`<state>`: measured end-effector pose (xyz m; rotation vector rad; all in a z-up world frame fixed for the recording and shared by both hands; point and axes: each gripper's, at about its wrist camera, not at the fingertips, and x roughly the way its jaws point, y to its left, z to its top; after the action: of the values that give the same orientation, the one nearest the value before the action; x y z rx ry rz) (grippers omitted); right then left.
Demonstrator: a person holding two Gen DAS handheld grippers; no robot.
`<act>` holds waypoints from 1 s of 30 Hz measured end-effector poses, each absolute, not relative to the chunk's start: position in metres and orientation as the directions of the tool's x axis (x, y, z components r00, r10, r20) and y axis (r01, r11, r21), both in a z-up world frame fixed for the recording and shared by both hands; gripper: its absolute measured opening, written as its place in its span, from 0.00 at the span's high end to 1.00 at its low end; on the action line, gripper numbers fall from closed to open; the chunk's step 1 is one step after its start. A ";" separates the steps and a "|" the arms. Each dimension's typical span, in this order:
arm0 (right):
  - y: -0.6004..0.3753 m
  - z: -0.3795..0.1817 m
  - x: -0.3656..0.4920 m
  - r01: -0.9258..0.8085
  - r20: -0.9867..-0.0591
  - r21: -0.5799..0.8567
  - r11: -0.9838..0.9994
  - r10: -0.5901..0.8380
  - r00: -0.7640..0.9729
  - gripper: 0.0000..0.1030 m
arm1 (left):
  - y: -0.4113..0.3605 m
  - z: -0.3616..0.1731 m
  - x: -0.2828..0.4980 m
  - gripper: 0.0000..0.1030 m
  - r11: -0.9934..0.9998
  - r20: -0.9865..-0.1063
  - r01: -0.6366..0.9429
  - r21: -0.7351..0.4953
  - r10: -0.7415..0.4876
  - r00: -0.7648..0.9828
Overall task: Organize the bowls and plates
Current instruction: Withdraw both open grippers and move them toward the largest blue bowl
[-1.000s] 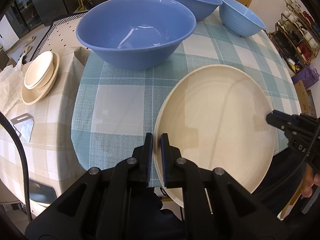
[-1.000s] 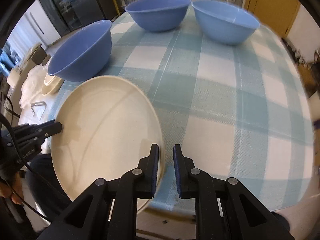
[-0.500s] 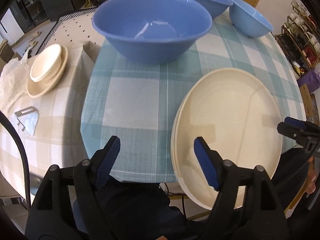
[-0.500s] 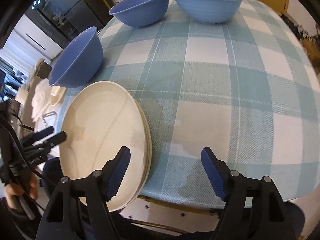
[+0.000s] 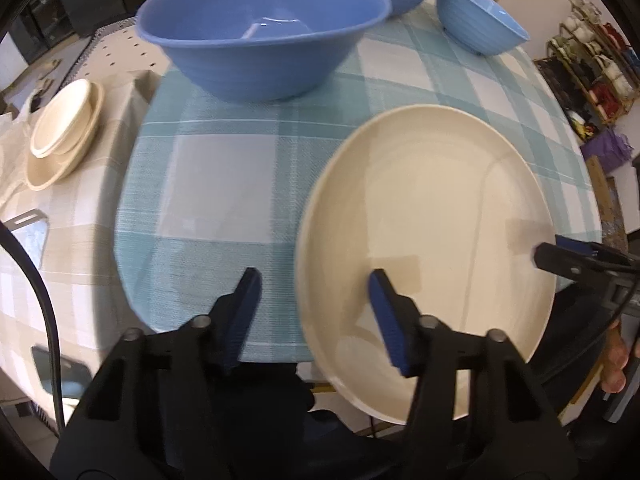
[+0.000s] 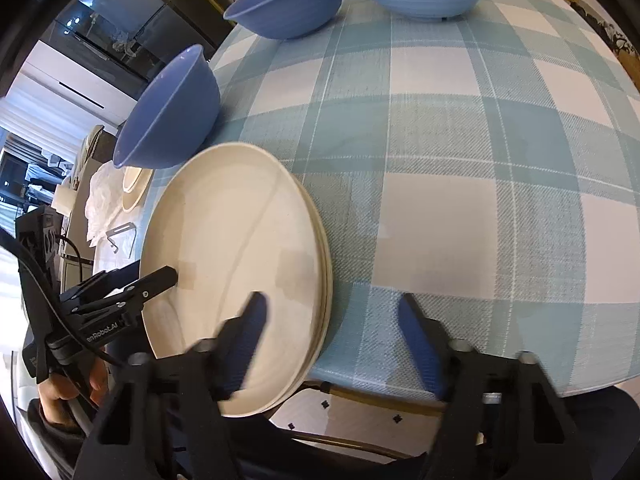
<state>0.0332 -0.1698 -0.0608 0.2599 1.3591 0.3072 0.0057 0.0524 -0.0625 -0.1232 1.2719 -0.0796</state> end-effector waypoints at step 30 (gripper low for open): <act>-0.226 -0.071 0.071 0.047 -0.906 0.377 0.925 0.358 0.226 0.78 | -0.038 -0.058 0.060 0.66 0.986 -0.934 0.070 -0.148 -0.163 0.317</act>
<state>0.0706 -0.2261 -0.0712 0.3585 1.3338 0.2204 0.0599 -0.0377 -0.0579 -0.0856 1.2388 -0.1537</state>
